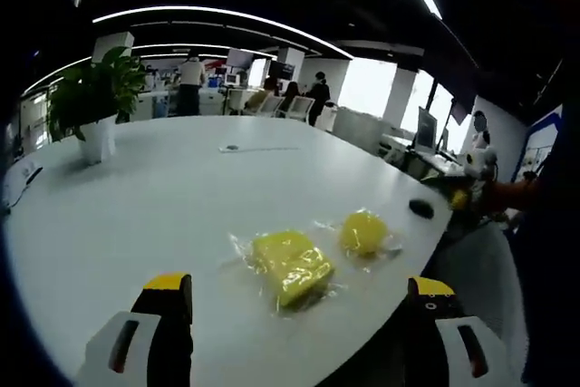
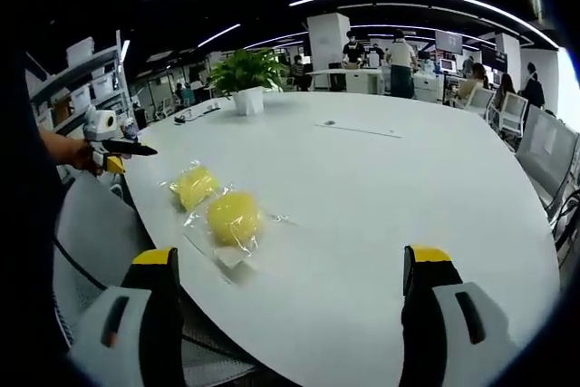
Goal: Compare the silicone blocks by pressing each to a similar depth, holding the contact briefly, and releasing to observe deformation and rebound differences across the visible hardness samples.
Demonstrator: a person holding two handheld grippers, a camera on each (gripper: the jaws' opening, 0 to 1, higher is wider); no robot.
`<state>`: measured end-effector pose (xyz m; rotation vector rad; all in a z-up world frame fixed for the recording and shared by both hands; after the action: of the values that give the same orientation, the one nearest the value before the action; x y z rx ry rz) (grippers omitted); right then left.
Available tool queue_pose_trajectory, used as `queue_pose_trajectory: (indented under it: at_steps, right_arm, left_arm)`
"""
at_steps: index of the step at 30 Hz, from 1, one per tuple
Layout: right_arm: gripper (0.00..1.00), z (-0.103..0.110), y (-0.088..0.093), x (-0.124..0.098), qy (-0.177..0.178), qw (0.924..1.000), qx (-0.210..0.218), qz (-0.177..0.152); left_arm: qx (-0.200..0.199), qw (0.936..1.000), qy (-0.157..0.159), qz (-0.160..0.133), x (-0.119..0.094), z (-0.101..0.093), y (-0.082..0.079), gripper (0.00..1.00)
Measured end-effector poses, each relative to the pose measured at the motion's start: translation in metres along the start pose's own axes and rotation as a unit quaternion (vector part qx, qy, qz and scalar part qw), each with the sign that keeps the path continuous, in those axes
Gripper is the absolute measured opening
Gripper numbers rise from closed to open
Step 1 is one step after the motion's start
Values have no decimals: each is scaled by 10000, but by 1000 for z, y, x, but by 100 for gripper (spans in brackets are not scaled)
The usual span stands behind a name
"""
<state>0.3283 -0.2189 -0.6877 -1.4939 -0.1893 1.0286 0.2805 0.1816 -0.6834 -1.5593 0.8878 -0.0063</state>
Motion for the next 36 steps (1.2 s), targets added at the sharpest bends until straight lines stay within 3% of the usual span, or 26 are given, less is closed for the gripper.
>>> queue_pose_trajectory:
  at_steps: [6, 13, 19, 23, 31, 36]
  right_arm:
    - [96, -1, 2, -1, -6, 10000, -7, 34]
    - [96, 3, 3, -1, -47, 10000, -4, 29]
    - [96, 2, -2, -2, -25, 9999, 70, -91]
    - [96, 0, -3, -4, 2, 9999, 86, -118]
    - [96, 2, 0, -5, -5, 9999, 111, -105]
    - [96, 1, 1, -6, 23, 9998, 145, -132]
  left_arm:
    - [-109, 9999, 29, 14, 0, 1, -3, 100]
    - [-507, 9981, 113, -335, 6, -8, -34, 100]
    - [-612, 9976, 115, -291, 23, -13, -47, 100]
    - [-637, 9974, 282, -202, 37, -24, -56, 100]
    - [-537, 9973, 508, 7, 65, -41, -65, 100]
    - [-741, 9959, 518, 47, 82, -46, -71, 100]
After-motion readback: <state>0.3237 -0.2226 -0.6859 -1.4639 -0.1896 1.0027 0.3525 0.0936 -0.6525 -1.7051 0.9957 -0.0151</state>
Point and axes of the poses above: the point that each gripper's makers call its tool centre point, and the gripper's own axes: x roughly forward along the fingers, z roughly to its left, y roughly out of its underside, the point moved 4 cm from there along -x, roughly backward along the fingers, and after that the axes turned 2 degrees about -y, right-handed, at the moved point
